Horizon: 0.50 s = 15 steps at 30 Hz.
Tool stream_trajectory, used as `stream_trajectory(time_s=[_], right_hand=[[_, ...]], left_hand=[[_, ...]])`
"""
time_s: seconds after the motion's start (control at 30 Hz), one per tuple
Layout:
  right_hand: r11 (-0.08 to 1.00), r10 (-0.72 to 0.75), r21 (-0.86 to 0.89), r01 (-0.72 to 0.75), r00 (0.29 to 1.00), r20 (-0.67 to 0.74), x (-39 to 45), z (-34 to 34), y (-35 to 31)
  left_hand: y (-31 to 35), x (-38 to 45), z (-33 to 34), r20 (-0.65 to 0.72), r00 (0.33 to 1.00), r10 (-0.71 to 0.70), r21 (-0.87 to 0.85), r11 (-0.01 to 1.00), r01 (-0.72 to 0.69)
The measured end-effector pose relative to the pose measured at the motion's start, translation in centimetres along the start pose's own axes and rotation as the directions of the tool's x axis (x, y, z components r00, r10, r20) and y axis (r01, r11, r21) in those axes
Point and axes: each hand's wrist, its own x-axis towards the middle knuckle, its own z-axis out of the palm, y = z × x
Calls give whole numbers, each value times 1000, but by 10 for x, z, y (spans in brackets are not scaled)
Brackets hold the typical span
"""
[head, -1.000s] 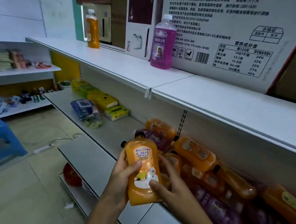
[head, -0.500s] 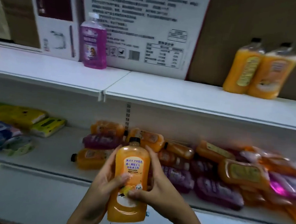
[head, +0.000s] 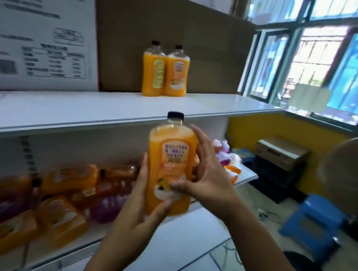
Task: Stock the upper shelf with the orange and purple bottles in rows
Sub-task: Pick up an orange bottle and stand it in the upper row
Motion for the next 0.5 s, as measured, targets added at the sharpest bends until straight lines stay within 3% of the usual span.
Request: stream_trajectory(time_s=[0.2, 0.4, 0.5], right_hand=[[991, -120, -63, 117, 992, -38, 26, -44, -21], [971, -225, -90, 220, 972, -60, 66, -116, -22], [941, -297, -186, 281, 953, -65, 91, -162, -20]], left_hand=[[31, 54, 15, 44, 980, 193, 290, 937, -197], [54, 128, 59, 64, 972, 227, 312, 920, -236], [61, 175, 88, 45, 962, 269, 337, 903, -268]])
